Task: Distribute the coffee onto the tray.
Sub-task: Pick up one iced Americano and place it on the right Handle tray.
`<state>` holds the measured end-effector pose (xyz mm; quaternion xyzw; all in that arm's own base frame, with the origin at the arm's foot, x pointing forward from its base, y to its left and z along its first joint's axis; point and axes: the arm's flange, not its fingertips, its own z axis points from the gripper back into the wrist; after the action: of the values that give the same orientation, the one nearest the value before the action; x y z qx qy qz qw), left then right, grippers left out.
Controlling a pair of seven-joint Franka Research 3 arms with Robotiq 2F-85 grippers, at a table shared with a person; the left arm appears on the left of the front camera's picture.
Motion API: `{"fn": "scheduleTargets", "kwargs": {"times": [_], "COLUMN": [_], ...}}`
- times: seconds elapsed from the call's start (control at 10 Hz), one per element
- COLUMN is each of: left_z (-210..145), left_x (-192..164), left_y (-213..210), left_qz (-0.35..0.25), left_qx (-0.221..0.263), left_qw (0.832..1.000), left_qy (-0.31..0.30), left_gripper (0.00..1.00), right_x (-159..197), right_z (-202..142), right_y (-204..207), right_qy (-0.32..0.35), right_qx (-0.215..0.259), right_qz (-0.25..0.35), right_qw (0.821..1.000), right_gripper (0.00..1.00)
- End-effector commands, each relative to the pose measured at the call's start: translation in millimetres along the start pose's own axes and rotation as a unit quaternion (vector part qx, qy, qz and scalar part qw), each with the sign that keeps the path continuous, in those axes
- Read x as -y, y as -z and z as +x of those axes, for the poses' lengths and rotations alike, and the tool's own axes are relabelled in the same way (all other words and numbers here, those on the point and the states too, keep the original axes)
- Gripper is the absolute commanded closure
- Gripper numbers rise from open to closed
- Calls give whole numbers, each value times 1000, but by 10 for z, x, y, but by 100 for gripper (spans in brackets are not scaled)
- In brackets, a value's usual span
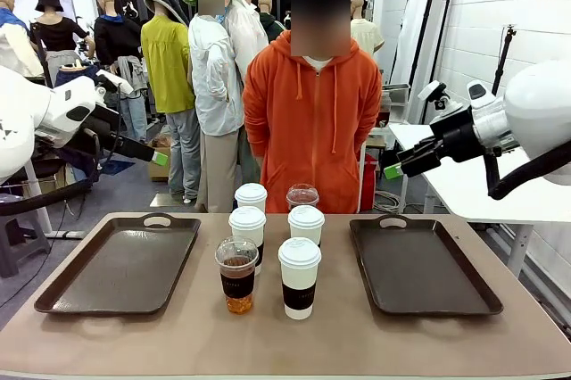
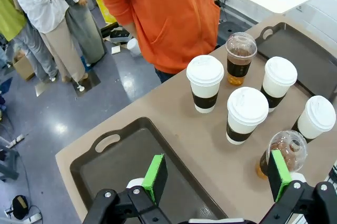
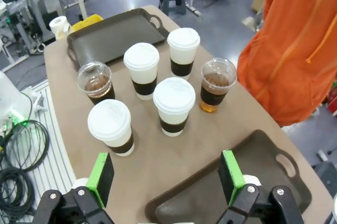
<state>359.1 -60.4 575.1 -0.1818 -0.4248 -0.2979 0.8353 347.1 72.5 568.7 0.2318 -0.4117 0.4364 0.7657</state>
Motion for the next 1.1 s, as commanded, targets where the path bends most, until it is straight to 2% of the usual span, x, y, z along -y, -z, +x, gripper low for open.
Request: {"fn": "scheduleTargets", "kwargs": {"times": [0.0, 0.6, 0.8, 1.0], "left_z": [-9, -9, -9, -9], "left_x": [-7, -7, -7, -7], "left_y": [5, 5, 5, 5], "left_qz": [-1, -1, -1, -1], "left_qx": [-2, -2, -2, -2], "left_qw": [1000, 1000, 1000, 1000], "left_qy": [-1, -1, -1, -1], "left_gripper": [0, 0, 0, 0], "right_x": [3, -10, 308, 699], "right_z": [-6, 1, 116, 218], "right_y": [-2, -28, 72, 164], "right_qy": [-1, 4, -7, 2], "right_qx": [2, -2, 0, -11], "right_qz": [5, -3, 39, 53], "right_qw": [1000, 1000, 999, 999], "right_gripper": [0, 0, 0, 0]}}
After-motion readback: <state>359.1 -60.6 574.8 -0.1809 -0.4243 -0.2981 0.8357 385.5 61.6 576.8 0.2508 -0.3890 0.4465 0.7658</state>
